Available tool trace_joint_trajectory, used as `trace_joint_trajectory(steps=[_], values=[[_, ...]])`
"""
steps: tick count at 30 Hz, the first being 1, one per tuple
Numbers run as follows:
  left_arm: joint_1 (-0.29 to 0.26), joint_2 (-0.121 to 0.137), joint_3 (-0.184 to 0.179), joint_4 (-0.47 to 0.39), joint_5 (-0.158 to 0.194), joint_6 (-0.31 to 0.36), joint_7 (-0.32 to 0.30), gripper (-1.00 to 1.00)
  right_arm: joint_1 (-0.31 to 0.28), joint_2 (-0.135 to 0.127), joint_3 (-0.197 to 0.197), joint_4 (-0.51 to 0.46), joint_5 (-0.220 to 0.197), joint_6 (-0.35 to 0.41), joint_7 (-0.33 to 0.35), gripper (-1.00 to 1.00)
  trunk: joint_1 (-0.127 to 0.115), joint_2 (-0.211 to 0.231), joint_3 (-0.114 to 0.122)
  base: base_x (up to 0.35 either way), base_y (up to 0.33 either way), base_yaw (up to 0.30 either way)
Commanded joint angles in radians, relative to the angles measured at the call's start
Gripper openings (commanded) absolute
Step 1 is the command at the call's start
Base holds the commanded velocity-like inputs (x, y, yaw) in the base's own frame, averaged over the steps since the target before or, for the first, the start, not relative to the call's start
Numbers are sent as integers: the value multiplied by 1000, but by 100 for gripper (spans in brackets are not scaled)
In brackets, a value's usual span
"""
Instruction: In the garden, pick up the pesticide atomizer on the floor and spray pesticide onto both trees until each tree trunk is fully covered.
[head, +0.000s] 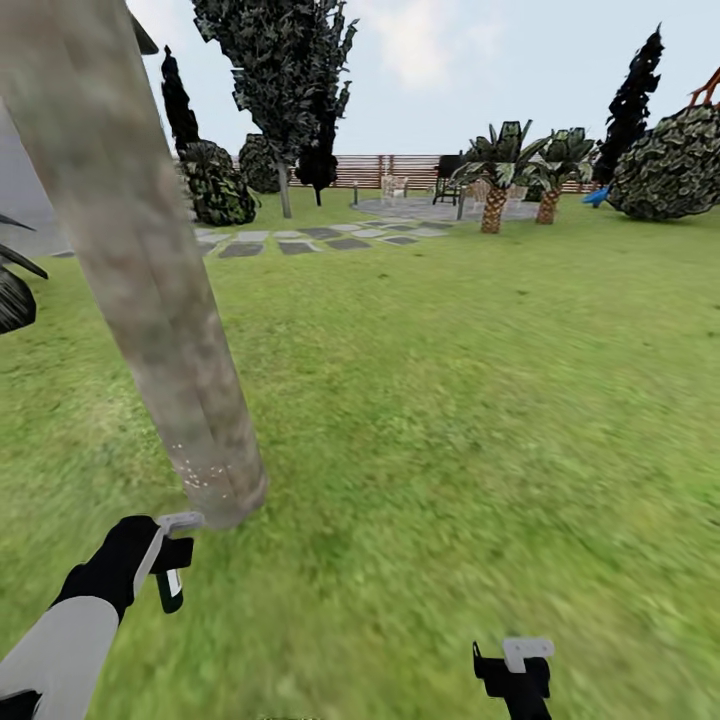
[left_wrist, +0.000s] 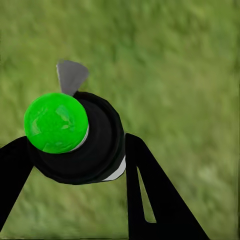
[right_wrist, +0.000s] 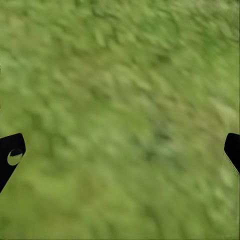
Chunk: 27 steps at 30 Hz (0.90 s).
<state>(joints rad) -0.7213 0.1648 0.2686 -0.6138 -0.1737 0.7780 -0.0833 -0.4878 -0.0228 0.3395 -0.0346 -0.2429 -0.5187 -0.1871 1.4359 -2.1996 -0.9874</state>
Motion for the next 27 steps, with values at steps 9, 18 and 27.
trace_joint_trajectory(steps=[9, 18, 27], values=[[0, -1, 4, 0, -12, 4, -9, -100, 0, 3, 10, -1, -7, -1, -3, 100, 0, 0, -1, 54, -274, 278], [0, -2, 4, 1, -11, 4, -9, -100, 0, 4, 9, -1, -6, -1, -5, 100, 0, 0, -1, 154, -263, 82], [0, -2, 4, 0, -12, 4, -8, -100, 0, 5, 9, -1, -7, -1, -5, 100, 0, 0, -1, 156, -260, 74]])
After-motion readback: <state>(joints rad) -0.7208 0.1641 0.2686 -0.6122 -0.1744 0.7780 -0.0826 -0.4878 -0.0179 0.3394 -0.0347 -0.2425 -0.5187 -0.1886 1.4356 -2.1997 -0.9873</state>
